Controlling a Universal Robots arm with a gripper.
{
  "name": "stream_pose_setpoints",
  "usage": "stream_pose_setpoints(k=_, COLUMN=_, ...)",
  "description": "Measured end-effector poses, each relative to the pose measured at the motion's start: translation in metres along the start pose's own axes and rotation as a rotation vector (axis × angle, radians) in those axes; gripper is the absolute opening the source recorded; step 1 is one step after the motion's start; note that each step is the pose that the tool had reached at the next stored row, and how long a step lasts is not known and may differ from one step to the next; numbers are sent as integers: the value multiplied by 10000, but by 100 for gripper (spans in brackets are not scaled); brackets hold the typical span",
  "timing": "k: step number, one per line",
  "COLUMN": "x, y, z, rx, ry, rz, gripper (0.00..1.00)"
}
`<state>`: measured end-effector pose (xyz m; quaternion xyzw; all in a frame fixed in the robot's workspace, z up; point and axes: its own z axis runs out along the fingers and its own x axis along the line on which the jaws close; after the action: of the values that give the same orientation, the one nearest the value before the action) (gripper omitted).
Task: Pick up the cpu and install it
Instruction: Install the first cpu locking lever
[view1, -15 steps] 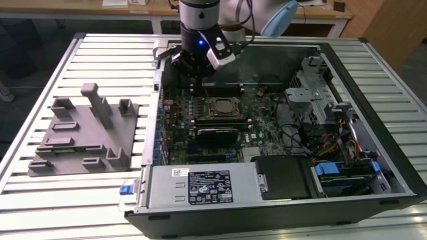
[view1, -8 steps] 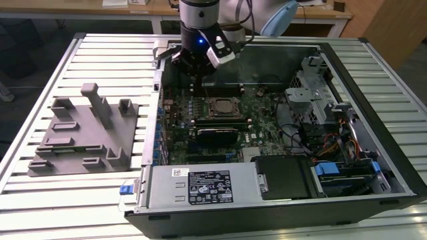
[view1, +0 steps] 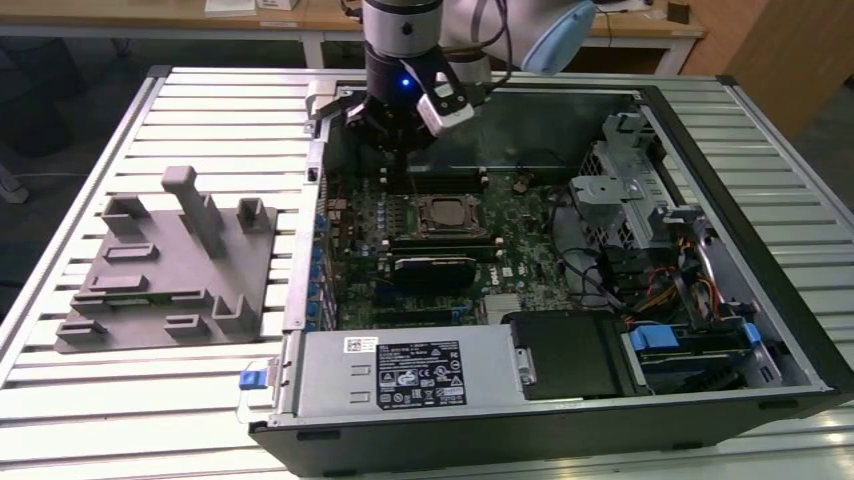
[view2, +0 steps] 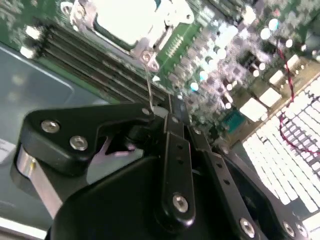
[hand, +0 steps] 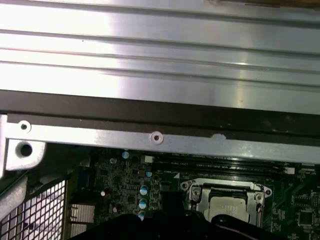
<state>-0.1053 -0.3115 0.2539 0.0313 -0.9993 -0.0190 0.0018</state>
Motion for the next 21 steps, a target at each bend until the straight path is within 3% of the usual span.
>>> stream_pose_setpoints(k=7, x=-58, y=-4, z=0, rx=-2, ry=0, rz=0, gripper=11)
stream_pose_setpoints(k=21, x=-102, y=-7, z=0, rx=-2, ry=0, rz=0, gripper=11)
